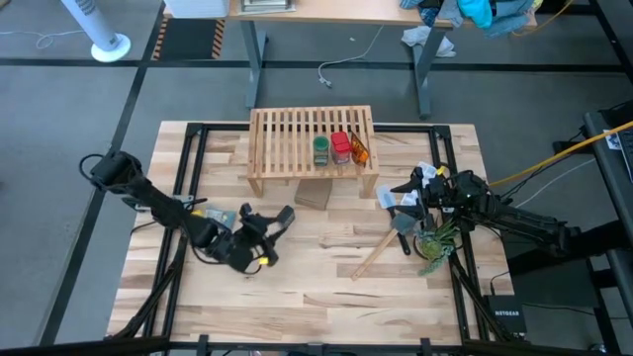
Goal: Shelf spices
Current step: Remove the black seasoning can from the shelf
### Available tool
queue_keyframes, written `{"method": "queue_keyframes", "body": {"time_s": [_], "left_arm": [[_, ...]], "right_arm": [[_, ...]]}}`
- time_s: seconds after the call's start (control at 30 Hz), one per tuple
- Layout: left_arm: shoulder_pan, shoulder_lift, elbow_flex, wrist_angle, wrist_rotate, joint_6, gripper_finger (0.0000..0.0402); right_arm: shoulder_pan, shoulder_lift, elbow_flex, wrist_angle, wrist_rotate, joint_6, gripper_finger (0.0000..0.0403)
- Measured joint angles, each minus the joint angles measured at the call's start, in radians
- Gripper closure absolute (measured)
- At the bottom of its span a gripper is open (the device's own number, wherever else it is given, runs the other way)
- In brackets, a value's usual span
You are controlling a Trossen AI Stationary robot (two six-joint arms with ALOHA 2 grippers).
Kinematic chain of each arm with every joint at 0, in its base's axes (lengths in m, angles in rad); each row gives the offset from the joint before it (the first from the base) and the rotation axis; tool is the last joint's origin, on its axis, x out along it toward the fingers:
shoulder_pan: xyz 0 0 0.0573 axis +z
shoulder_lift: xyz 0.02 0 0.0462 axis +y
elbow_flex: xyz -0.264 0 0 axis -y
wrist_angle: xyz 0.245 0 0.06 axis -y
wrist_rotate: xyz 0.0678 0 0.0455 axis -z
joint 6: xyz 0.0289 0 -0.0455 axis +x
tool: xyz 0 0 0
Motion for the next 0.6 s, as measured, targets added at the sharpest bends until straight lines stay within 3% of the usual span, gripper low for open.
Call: {"method": "queue_keyframes", "body": {"time_s": [0.33, 0.6], "left_arm": [[-0.049, 0.148, 0.0, 0.0, 0.011, -0.148, 0.0391], [-0.019, 0.267, 0.0, 0.051, 0.009, -0.201, 0.0398]], "right_arm": [[0.0, 0.0, 0.0, 0.0, 0.002, 0.005, 0.0152], [0.0, 0.0, 0.0, 0.001, 0.002, 0.006, 0.0152]]}}
